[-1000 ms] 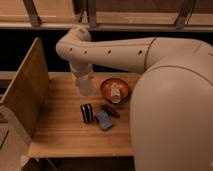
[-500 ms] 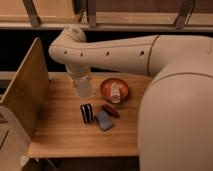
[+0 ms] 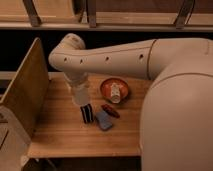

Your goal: Place the ceramic cup over the eraser

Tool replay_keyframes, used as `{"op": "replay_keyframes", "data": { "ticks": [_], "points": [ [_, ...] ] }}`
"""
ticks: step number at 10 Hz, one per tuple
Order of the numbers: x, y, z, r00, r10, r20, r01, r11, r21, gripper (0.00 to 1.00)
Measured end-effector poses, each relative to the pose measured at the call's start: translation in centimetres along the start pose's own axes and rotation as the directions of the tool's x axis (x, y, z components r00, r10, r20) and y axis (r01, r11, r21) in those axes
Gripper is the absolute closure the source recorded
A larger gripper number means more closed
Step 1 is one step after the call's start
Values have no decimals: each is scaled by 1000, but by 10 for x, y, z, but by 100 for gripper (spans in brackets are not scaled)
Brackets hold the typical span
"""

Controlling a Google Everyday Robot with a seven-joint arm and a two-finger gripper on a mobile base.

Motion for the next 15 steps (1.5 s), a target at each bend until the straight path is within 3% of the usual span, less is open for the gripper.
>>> {"op": "replay_keyframes", "data": {
  "ticks": [8,13,15],
  "points": [
    [27,2,7,998,50,-32,-49,999,12,100],
    [27,3,7,998,49,-31,-48,999,12,100],
    [24,1,7,999,39,-28,-38,999,32,100]
  ]
}}
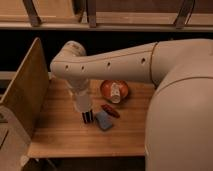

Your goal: Place the ceramic cup over the eraser

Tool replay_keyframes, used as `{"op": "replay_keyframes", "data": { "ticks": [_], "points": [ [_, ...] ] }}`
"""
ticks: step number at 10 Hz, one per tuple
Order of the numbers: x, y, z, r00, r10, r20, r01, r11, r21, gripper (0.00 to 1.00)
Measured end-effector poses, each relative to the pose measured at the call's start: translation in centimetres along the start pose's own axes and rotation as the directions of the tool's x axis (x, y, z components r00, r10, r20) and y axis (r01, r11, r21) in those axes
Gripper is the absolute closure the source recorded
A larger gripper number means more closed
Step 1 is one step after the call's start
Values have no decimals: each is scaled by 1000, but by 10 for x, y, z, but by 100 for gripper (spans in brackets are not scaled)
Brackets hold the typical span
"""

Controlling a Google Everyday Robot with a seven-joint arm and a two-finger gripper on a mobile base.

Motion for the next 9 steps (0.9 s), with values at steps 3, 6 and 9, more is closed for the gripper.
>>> {"op": "replay_keyframes", "data": {
  "ticks": [3,6,9],
  "points": [
    [-8,3,7,1000,-21,-10,22,999,30,100],
    [-4,8,19,999,-16,-48,16,1000,5,100],
    [1,11,37,997,1,-72,-3,999,-38,100]
  ]
}}
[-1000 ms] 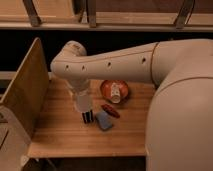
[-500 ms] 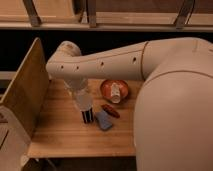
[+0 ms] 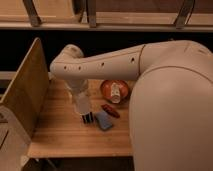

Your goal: Place the ceramic cup over the eraser

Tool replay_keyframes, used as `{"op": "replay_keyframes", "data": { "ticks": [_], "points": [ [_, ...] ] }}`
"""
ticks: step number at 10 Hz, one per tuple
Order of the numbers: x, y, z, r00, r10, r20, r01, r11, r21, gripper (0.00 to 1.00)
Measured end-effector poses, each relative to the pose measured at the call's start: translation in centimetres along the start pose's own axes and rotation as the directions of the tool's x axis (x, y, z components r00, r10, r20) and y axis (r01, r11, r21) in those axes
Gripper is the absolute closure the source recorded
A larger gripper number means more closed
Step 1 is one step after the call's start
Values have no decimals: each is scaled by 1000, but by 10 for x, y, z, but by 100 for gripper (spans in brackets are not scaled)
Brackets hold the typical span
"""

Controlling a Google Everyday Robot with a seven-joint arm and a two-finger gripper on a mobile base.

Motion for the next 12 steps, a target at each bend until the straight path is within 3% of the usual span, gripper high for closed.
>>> {"op": "replay_keyframes", "data": {
  "ticks": [2,8,12],
  "points": [
    [-4,4,19,1000,5,-5,-5,999,-39,100],
    [-39,15,65,998,-53,32,55,996,-68,100],
    [-24,30,73,998,-58,21,60,992,-115,100]
  ]
}}
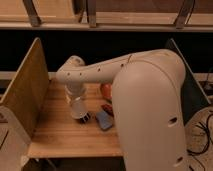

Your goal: Place the ceramic cup over the eraser

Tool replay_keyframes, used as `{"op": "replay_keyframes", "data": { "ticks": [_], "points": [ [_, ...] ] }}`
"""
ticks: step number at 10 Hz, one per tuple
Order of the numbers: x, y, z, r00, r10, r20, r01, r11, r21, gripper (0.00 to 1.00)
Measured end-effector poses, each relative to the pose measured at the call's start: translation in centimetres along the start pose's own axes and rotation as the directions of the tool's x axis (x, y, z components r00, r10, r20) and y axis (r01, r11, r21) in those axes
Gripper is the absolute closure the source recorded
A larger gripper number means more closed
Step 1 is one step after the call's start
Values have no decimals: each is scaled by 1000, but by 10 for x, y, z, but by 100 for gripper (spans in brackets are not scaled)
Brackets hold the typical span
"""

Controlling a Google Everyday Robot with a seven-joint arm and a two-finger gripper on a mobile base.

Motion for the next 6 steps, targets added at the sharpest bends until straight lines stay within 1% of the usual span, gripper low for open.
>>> {"op": "replay_keyframes", "data": {
  "ticks": [1,3,5,6],
  "points": [
    [7,-2,0,1000,9,-3,-9,1000,-2,100],
    [23,-8,-3,999,29,-12,-29,1000,9,100],
    [38,-20,-8,999,50,-13,-49,997,51,100],
    [41,-23,-9,998,54,-12,-53,997,64,100]
  ]
}}
